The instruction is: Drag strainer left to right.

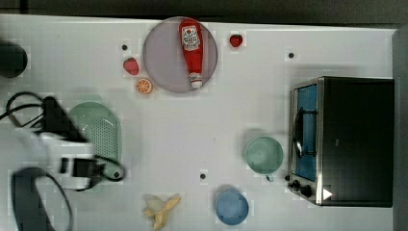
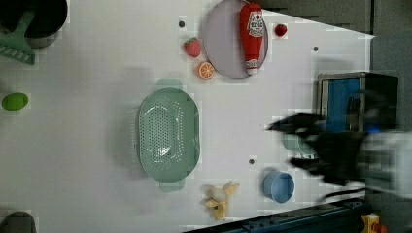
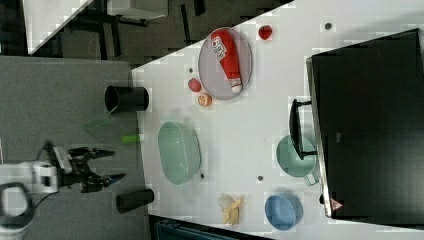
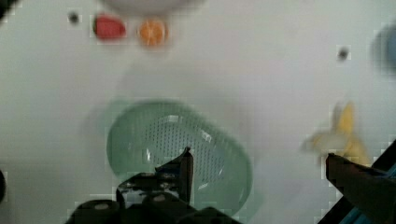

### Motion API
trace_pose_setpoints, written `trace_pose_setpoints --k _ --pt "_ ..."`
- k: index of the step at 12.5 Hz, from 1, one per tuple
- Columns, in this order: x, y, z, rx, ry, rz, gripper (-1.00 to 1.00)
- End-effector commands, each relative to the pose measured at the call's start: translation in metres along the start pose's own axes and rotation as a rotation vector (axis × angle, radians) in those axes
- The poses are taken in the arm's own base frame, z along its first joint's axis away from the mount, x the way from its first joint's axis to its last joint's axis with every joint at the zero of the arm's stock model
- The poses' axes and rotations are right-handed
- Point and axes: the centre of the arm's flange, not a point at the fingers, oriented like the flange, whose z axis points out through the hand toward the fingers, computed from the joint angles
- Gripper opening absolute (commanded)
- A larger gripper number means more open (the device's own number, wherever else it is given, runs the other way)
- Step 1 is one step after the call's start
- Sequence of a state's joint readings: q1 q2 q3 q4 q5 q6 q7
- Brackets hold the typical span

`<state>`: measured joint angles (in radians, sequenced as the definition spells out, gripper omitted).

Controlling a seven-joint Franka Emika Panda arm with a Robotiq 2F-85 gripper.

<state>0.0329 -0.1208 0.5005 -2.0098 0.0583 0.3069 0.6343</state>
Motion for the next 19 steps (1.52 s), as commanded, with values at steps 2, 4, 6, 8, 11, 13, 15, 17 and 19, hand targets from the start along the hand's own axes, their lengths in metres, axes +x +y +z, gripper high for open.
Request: trace_pose_setpoints --k 2,4,6,8,11,13,15,17,19 --pt "-0.034 -0.029 0.063 0.002 -0.049 0.414 1.0" --pt "-0.044 -0.042 0.109 -0.029 -0.086 0.521 1.0" --pt "-0.045 -0.05 0.152 -0.046 -0.094 0.585 1.0" --pt "-0.043 -0.056 0.195 -0.07 -0.095 0.604 1.0" --pt "-0.038 -0.065 0.25 -0.062 -0.149 0.607 1.0" --pt "-0.031 -0.07 0.279 -0.039 -0.185 0.63 1.0" --pt "-0.021 -0.069 0.303 -0.039 -0.177 0.641 1.0" --pt "-0.013 -0.064 0.321 -0.052 -0.132 0.621 1.0" --pt "-0.011 -0.063 0.328 -0.043 -0.121 0.617 1.0"
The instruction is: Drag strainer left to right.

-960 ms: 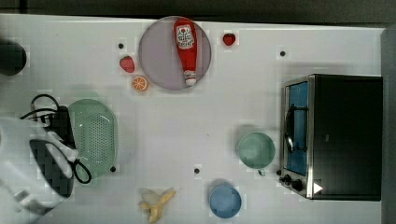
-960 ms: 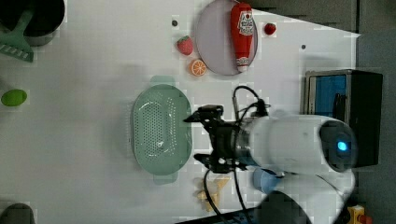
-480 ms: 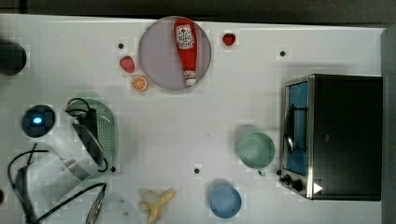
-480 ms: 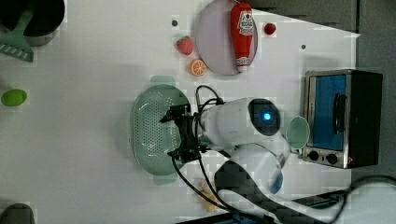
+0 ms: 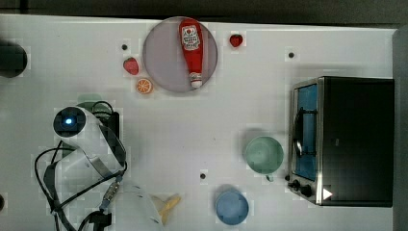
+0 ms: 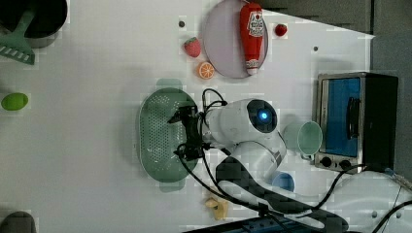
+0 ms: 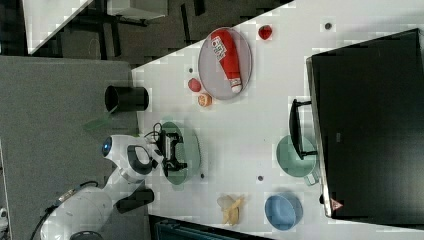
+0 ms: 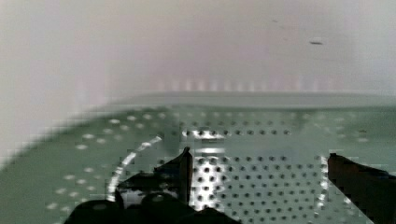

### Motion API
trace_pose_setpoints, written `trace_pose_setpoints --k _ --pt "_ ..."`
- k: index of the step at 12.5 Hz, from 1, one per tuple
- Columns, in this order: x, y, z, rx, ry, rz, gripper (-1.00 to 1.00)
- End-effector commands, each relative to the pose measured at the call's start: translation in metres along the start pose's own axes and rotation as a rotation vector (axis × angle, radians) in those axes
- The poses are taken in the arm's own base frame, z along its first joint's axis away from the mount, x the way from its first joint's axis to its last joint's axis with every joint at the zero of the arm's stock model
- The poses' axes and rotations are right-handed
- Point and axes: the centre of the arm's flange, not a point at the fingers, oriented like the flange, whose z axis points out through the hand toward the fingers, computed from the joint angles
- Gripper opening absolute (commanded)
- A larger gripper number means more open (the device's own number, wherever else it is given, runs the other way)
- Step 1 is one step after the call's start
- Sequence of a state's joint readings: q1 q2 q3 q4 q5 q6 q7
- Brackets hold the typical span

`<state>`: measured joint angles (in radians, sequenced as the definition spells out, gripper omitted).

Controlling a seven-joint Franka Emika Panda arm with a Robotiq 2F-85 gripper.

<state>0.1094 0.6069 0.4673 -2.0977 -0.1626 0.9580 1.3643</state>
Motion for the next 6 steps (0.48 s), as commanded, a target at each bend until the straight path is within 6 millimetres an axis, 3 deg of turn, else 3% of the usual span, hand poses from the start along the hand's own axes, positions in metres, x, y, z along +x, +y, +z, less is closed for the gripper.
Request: trace_pose_setpoints --k 1,6 --pt "-0.003 -0.007 -0.021 0.078 0.018 0.034 1.0" --pt "0.025 -0.014 -0.019 0.081 0.045 0.071 1.0"
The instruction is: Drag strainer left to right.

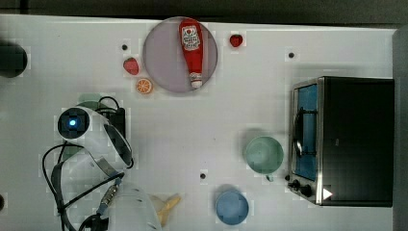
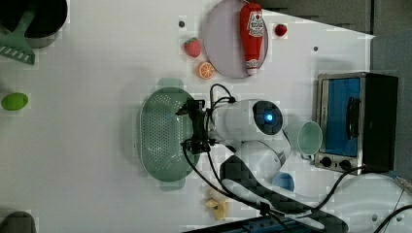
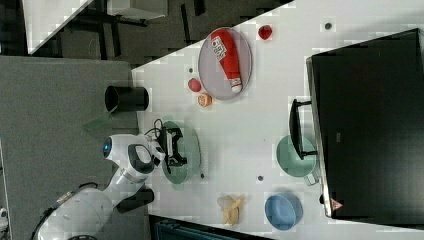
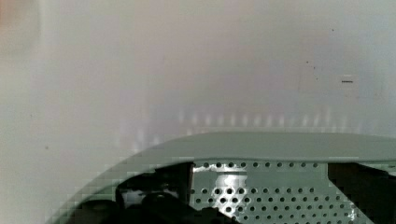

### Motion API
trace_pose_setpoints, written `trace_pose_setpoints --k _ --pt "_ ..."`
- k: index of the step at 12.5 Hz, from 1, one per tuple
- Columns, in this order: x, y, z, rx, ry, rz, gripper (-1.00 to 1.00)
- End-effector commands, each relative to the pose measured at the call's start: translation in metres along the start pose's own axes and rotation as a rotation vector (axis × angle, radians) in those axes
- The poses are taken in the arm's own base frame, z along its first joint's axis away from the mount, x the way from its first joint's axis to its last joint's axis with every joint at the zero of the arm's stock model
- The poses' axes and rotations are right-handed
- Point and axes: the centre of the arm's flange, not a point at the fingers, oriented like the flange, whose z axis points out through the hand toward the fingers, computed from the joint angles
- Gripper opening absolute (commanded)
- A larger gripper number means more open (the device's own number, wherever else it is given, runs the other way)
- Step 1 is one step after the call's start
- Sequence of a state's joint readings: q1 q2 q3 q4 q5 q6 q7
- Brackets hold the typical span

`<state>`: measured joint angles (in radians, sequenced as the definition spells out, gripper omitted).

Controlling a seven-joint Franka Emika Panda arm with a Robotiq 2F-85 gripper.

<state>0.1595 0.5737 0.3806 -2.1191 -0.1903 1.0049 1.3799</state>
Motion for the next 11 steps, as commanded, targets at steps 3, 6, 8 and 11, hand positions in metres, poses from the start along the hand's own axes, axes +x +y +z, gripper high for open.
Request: trace_pose_setpoints --k 3,6,8,11 --pt "0.023 -0.002 -0.019 0.015 0.021 0.065 1.0" --pt "0.05 0.0 -0.024 0.014 0.038 0.048 1.0" --pt "0.072 0.0 -0.025 0.009 0.048 0.016 1.0" --pt "0.1 -0.001 -0.025 0.002 0.061 0.035 1.0"
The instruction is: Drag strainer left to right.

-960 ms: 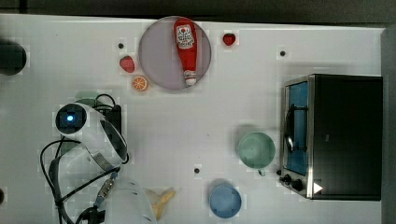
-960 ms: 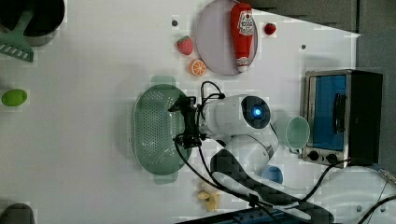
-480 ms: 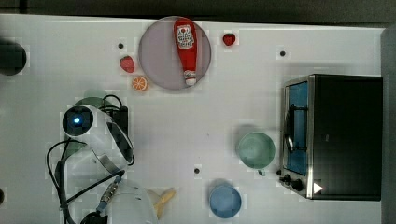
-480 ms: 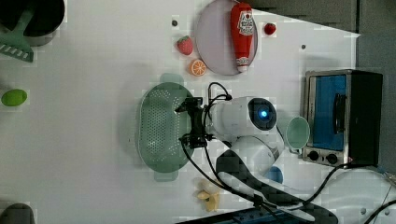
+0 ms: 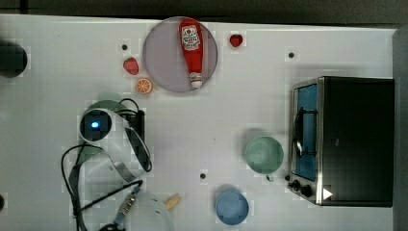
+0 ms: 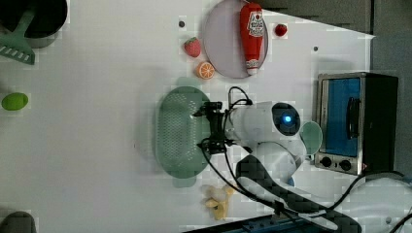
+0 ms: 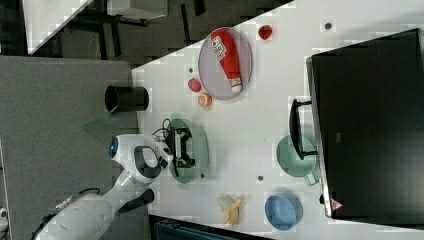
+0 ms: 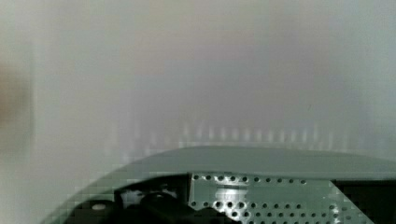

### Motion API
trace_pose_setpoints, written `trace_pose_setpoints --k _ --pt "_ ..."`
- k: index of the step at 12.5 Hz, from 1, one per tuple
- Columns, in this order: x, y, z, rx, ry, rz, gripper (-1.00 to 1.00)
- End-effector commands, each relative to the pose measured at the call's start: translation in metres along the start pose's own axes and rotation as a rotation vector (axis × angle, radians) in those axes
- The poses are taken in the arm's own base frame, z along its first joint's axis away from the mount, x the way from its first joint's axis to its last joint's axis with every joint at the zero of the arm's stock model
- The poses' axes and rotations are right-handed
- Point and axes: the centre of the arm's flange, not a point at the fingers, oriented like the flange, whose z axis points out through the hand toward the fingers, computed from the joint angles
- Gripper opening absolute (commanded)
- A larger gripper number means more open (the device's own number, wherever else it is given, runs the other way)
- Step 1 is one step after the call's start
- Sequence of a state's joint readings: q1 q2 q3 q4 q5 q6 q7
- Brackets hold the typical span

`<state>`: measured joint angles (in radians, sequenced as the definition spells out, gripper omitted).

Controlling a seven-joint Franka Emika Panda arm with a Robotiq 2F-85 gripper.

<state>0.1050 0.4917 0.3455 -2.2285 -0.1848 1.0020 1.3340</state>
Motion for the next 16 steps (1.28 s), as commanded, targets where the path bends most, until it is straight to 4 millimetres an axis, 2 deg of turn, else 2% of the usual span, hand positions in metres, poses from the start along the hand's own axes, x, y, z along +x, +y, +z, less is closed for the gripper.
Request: trace_pose_setpoints --k 1,5,10,16 --pt "0.054 -0.012 -0.018 0.018 0.02 0.02 1.0" --pt "0.091 -0.014 -0.018 0.011 0.032 -0.002 1.0" --pt "0.147 -0.019 -0.022 0.011 0.052 -0.015 1.0" --pt "0.195 -0.017 -0.019 0.009 0.072 -0.037 1.0"
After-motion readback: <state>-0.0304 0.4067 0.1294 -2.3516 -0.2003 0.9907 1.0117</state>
